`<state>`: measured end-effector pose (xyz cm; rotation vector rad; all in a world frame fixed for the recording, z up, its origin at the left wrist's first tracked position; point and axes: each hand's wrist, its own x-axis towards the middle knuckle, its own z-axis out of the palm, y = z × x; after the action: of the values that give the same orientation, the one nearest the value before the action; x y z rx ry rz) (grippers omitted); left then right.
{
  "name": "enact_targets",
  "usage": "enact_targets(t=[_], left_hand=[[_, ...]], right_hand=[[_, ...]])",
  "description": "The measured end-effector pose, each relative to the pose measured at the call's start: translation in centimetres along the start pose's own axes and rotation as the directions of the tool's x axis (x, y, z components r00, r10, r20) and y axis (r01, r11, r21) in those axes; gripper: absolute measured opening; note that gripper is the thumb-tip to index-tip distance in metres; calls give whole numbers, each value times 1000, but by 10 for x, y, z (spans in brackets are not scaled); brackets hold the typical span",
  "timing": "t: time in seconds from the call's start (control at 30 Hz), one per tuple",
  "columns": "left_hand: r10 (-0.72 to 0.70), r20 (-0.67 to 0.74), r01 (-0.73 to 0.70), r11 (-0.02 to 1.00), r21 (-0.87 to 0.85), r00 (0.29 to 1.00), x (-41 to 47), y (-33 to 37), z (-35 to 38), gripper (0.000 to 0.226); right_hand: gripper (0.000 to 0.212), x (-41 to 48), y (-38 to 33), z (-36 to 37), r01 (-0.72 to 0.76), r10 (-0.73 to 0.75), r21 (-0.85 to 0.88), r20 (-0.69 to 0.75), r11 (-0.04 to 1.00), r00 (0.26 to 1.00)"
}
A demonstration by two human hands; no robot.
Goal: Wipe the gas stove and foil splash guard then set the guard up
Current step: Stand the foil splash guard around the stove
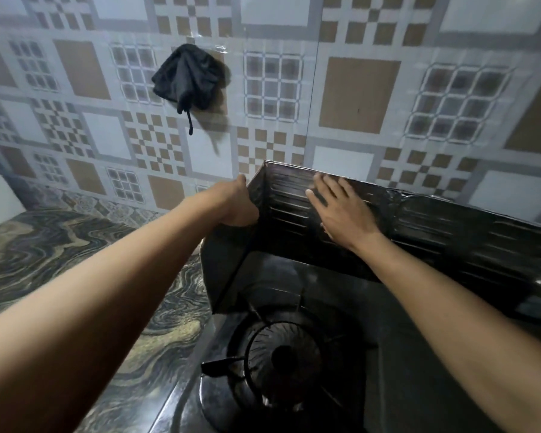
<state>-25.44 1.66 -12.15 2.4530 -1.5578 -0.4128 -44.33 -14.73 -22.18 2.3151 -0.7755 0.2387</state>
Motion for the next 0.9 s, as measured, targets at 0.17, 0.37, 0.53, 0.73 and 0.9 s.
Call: enact_targets(t=[0.17,0.37,0.53,0.73,0.9], left_hand=[[44,75,-36,994,-104,996,18,-2,0,86],[120,71,-114,990,-86,990,28,-3,8,84],[82,24,-84,993,86,996,29,-5,7,92],[149,-166,-96,951,293,975,24,34,18,98],[270,-122,-220,923,317,955,24,84,64,95]], right_hand=[[97,14,-2,18,38,-34,-41,83,998,996],[90,25,-9,35,23,-23,-55,16,998,1000],[88,20,-1,29,90,-90,-52,11,995,996],[47,-27,21,9,0,-4,-39,-106,999,994],[58,-87,55,5,-243,247,-118,17,963,969]])
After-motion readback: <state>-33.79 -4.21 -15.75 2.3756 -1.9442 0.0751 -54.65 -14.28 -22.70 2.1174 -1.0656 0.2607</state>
